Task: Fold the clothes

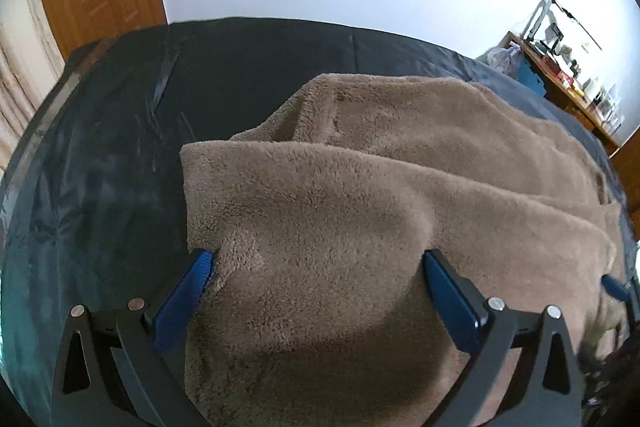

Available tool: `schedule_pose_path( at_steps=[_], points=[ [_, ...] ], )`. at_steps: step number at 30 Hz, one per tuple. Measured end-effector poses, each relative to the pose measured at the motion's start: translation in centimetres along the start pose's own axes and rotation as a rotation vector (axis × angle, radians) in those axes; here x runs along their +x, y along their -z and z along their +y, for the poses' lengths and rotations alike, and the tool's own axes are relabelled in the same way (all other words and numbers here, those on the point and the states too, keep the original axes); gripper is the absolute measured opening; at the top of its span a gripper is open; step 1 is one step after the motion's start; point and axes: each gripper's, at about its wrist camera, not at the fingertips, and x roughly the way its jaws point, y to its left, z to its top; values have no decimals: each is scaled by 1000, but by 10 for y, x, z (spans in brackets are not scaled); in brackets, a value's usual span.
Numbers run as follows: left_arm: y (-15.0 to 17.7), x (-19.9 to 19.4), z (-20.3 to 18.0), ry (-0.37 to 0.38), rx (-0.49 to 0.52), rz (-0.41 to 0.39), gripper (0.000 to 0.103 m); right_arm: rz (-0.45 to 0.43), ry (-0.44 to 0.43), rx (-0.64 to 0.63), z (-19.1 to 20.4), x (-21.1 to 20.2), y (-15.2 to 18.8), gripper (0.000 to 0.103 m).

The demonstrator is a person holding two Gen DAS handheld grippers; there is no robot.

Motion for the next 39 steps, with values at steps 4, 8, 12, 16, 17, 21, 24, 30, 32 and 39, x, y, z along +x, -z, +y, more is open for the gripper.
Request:
schedule_pose_path(
  at_steps=[4, 8, 12, 16, 17, 21, 24, 30, 32, 39],
  points=[
    [-19, -12, 3, -58, 12, -34, 103, 0, -2, 2, -1, 1, 0, 95],
    [-43, -16, 8, -155, 25, -74, 103, 3, -2, 4, -1, 2, -1, 97],
    [-56, -3, 19, -200, 8, -47, 103, 8, 5, 10, -2, 4, -3, 101],
    [-52, 17, 22, -167, 31, 7, 103, 10, 1, 15, -3, 5, -3, 101],
    [-51, 22, 22, -174, 42, 17, 103, 10, 0, 16, -3, 5, -3, 102],
    [-49, 39, 31, -238, 50, 3, 103, 10, 0, 15, -3, 6, -3, 102],
    [-51, 41, 36, -269, 41, -16, 103, 10, 0, 15, -3, 6, -3, 102],
    [-46, 37, 19, -372, 125, -61, 103, 9, 0, 15, -3, 5, -1, 102],
    [-42, 33, 12, -405, 143, -75, 103, 9, 0, 14, -3, 5, -1, 102],
    [-38, 10, 0, -316, 160, -117, 103, 9, 2, 12, -4, 4, 0, 102]
  ],
)
